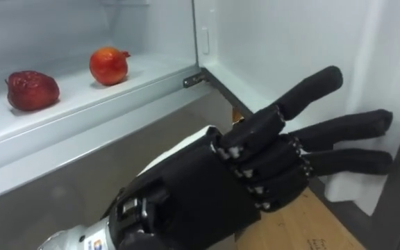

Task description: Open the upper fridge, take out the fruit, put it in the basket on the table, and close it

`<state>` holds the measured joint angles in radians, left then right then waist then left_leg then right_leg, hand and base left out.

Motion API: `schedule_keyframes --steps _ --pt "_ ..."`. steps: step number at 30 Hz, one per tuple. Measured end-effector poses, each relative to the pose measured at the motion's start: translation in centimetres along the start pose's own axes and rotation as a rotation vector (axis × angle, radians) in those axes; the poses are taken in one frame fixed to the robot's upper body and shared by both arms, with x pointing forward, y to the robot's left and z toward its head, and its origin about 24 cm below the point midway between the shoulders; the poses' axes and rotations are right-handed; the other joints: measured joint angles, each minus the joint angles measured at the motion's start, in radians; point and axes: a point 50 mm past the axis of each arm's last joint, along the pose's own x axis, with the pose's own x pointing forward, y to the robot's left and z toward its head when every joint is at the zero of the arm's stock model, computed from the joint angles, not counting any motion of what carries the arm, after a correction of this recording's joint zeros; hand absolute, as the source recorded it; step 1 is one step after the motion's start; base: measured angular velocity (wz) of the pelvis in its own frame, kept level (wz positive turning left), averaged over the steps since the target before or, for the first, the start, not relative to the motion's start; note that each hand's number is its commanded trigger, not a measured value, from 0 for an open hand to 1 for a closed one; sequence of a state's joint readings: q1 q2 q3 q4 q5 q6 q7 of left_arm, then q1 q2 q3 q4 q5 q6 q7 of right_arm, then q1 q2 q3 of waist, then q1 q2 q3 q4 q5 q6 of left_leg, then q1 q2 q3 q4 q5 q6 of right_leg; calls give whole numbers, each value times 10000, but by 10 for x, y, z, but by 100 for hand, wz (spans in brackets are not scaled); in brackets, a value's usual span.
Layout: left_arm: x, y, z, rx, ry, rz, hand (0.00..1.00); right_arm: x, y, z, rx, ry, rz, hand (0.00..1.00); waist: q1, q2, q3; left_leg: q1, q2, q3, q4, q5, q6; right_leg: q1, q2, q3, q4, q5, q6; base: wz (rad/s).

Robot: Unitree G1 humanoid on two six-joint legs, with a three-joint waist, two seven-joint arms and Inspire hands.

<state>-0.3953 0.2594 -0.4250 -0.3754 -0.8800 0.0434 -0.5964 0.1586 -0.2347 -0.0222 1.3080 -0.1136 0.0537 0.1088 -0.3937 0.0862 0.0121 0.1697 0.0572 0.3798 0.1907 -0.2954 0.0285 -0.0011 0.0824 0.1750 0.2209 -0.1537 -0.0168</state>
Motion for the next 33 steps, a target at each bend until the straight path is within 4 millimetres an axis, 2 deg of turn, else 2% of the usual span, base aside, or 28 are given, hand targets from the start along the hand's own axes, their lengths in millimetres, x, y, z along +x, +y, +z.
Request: schedule_keyframes --steps 4,6,10,11,13,16,20,22,24,25,26,31,33 --pt "0 -2 19 348 -658 57 0 0 -3 -1 5 -31 -243 0 260 3 -5 -23 -3 -244 -8 13 -20 17 -28 -184 25 -5 -13 14" --pt "-2 -4 43 859 -1572 14 0 0 -3 0 -100 -33 -309 0 667 -39 -13 -22 -13 -285 -10 31 -47 -93 -45 -284 218 -69 -39 7" --pt "-10 -13 74 1530 -2989 7 0 0 0 -2 -159 51 -446 0 1314 -206 -27 30 -21 -601 -17 65 -98 -84 -103 -612 359 -153 -89 23" --pt "-11 -14 76 1622 -3087 17 0 0 1 -2 -171 54 -465 0 1398 -244 -26 52 -20 -669 -17 70 -105 -40 -111 -676 347 -154 -94 27" --pt "-12 -17 82 1800 -3349 60 0 1 6 -5 -110 141 -567 0 1674 -378 -76 142 -21 -860 -12 87 -131 147 -127 -915 291 -190 -138 31" --pt "-17 -18 86 2031 -3619 323 0 1 6 -1 -404 14 -696 0 2011 -376 -130 122 -18 -1041 11 94 -143 266 -179 -1055 207 -197 -152 16" --pt "-32 -16 94 2634 -3806 1326 0 1 9 -1 -565 -21 -830 0 2568 -348 -169 -25 -38 -1439 141 110 -146 289 -285 -1493 183 -202 -165 28" --pt "-40 -13 99 3263 -3765 2091 0 1 11 -5 -623 90 -850 0 2797 -369 -176 -17 -145 -1649 110 176 -153 385 -288 -1649 177 -224 -184 32" --pt "-53 -8 109 4169 -3805 3430 0 1 12 -9 -730 66 -832 0 3161 -356 -187 -31 -171 -1859 65 229 -169 449 -320 -1802 146 -243 -201 22" --pt "-58 -6 111 4465 -3778 3837 0 1 13 -10 -834 57 -829 0 3218 -363 -184 -28 -176 -1928 67 235 -176 491 -329 -1865 143 -255 -214 31" --pt "-68 -5 117 5116 -3681 4701 0 1 13 -8 -1011 -31 -850 0 3341 -363 -189 -41 -182 -2051 68 240 -184 586 -424 -2063 141 -308 -240 34" --pt "-117 -4 131 7939 -2645 8799 0 -1 17 -21 -1060 55 -1052 0 4096 -342 -213 -34 -216 -2610 78 280 -242 799 -476 -2556 -29 -385 -281 35" --pt "-144 -9 134 9208 -1769 10877 0 -2 15 -24 -910 182 -1221 0 4387 -335 -215 -108 -252 -2976 84 297 -261 940 -532 -2874 -174 -401 -292 42"
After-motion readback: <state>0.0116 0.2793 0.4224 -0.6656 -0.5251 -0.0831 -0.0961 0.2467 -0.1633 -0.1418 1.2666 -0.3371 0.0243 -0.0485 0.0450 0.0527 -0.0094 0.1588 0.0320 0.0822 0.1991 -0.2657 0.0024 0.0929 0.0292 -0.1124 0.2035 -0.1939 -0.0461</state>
